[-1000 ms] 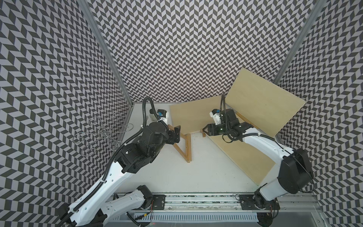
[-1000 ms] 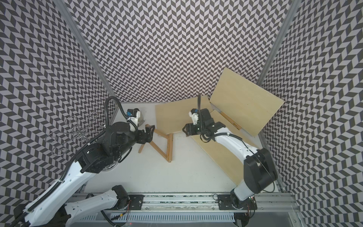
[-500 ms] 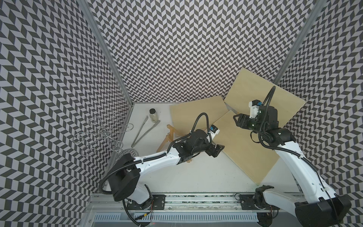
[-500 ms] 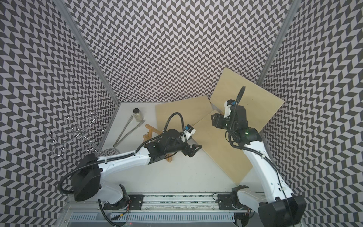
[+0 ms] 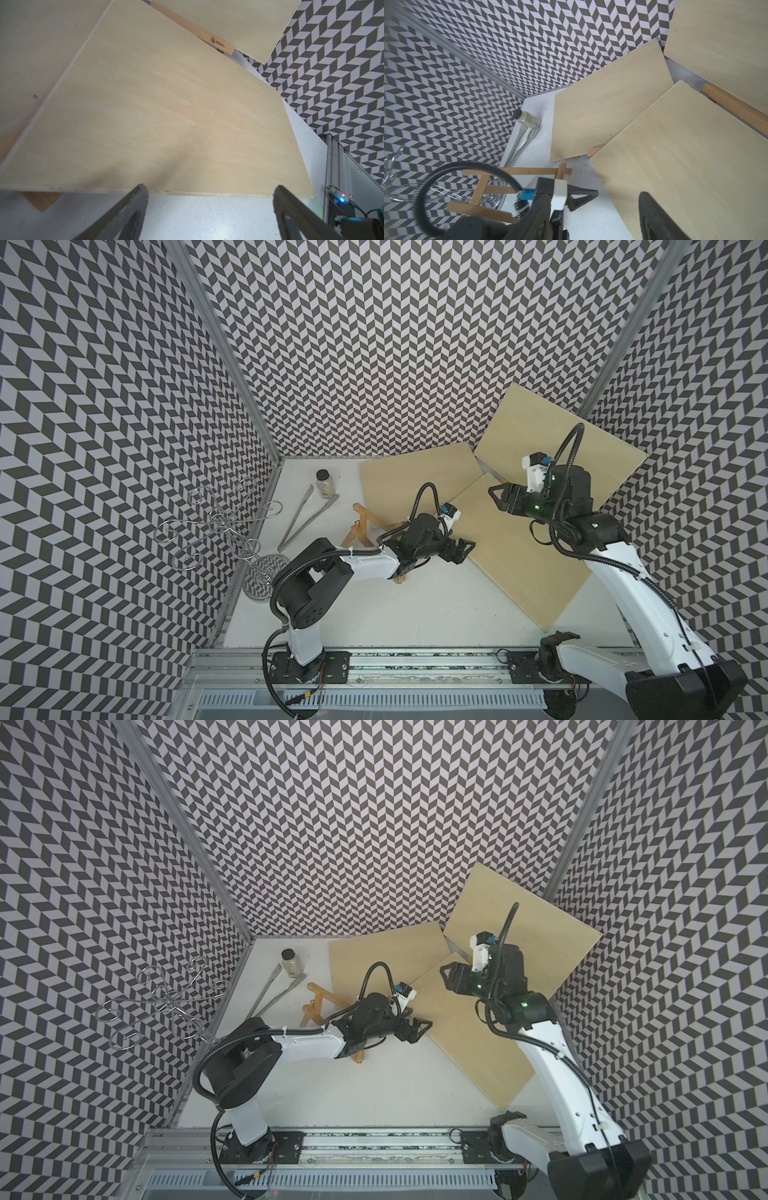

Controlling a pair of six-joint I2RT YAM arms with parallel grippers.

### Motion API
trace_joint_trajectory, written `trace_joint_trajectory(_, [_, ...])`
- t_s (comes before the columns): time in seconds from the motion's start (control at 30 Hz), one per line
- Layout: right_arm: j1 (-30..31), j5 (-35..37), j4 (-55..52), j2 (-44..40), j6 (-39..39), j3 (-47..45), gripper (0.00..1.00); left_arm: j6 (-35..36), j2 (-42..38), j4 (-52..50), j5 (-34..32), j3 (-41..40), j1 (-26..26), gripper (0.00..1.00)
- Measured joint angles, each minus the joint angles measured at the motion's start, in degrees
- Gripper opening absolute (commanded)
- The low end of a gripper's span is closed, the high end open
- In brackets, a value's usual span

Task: Assemble the easel
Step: Pick up the drawing board from the center of the board.

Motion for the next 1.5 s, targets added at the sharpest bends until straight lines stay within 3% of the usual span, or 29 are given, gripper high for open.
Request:
trace_joint_trajectory(0.4, [0.00,-3.61,1.14,-2.08,1.18,-0.72,0.66,-4.72,7.34,2.67,1.44,-2.47,-0.26,0.89])
trace_joint_trajectory(0.87, [0.00,-3.91,1.25,-5.29,1.57,-3.50,0.65,-9.22,16.52,11.56,8.24,3.28,-0.31,0.79])
trace_joint_trajectory(1.33, [0.00,-4.07,0.92,-8.35,1.79,-7.13,0.62,-17.64,22.95,19.67,10.82,7.45,0.07,0.51])
trace_joint_trajectory(1.5, [0.15,-4.07,0.87,-8.94,1.77,-7.19,0.62,-22.23,24.04,20.85,11.19,8.24,0.24,0.31])
